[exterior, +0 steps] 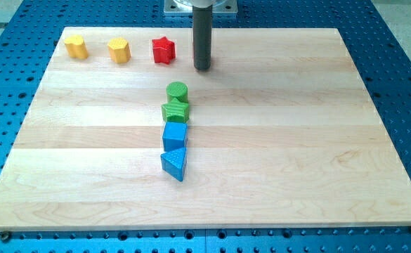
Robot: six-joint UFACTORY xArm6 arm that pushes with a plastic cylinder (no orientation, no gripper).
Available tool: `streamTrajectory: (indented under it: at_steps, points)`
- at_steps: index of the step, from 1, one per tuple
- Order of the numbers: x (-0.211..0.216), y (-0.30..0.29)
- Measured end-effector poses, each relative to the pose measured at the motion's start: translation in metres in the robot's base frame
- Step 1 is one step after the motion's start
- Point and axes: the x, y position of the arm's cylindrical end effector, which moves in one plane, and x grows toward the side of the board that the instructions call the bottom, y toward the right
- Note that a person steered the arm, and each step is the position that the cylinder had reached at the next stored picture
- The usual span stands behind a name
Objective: Push the heart into the green blocks
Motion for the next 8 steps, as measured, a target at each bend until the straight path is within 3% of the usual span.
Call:
streamTrajectory:
  at_steps: [6,8]
  points:
    - [0.009,-0.010]
    - [0.062,-0.136]
